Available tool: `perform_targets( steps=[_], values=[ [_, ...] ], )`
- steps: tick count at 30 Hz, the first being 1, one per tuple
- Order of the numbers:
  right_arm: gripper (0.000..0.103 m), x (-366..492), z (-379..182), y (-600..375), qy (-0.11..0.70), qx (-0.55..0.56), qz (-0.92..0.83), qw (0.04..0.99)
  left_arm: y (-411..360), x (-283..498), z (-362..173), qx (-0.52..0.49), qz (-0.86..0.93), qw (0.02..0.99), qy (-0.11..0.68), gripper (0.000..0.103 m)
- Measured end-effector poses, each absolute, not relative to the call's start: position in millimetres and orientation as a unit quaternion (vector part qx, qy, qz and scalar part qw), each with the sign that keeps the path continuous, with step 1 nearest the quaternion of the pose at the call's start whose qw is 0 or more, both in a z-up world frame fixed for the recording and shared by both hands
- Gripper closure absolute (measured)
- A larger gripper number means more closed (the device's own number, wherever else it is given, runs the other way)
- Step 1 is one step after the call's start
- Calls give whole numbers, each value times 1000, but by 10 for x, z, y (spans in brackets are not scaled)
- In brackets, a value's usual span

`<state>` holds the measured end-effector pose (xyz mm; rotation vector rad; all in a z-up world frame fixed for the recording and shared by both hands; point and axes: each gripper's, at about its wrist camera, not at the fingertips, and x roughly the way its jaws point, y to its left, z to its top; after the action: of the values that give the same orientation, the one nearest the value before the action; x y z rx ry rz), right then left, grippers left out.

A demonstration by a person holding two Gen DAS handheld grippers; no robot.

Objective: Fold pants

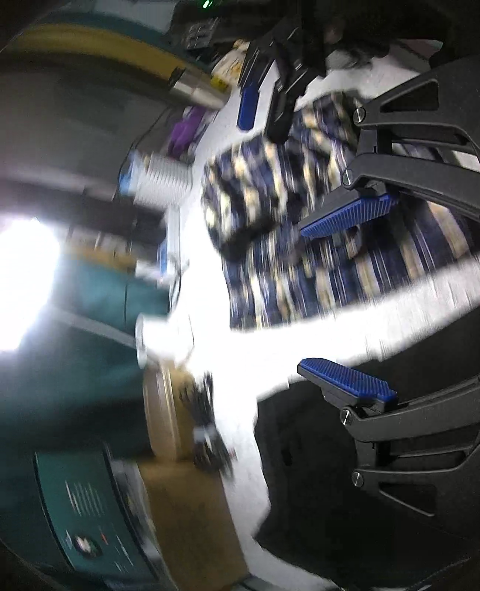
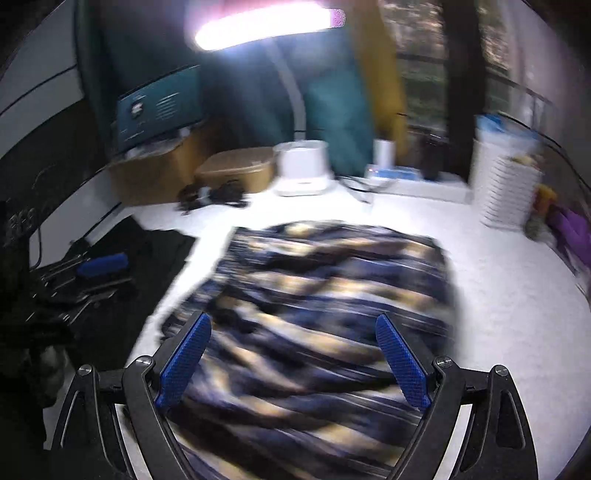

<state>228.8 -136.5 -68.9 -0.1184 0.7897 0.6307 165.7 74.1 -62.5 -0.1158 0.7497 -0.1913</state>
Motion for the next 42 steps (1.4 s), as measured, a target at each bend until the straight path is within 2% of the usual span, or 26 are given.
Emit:
perform_targets(
  steps=[9,10,11,14,16,22,28,29,30,32,35,42],
  values=[
    [11,2382,-939,-2268,402,-9,228,887,26,1958,-920,30,-123,905,407,36],
    [11,2372,-976,-2327,405,-4,225,886,10,1972,-950,32,-124,904,409,44],
    [11,2366,-999,-2358,407,-1,224,886,-5,1996,-992,36,-120,901,416,62],
    [11,2355,-1100,-2398,415,6,225,881,20,2009,-1032,43,-103,900,421,82],
    [11,2352,-1139,-2395,419,8,230,878,100,2000,-991,26,-98,903,417,86],
    [11,2358,-1190,-2264,418,3,250,874,271,1974,-866,2,-66,915,398,89],
    [12,2261,-1426,-2019,441,-56,244,862,473,2045,-1042,-33,-47,905,423,89],
    [20,2220,-1422,-1999,437,-65,243,864,480,2033,-1060,-34,-50,902,426,88],
    [39,2165,-1408,-1985,432,-70,249,864,488,2018,-1070,-33,-51,902,428,87],
    [60,2089,-1411,-1983,436,-61,266,858,510,2000,-1082,-39,-53,900,431,84],
    [74,1996,-1422,-2001,438,-56,272,855,506,1977,-1065,-40,-55,901,428,84],
    [76,1756,-1442,-1988,430,-95,244,864,522,1972,-1133,-27,-51,906,420,84]
  ],
)
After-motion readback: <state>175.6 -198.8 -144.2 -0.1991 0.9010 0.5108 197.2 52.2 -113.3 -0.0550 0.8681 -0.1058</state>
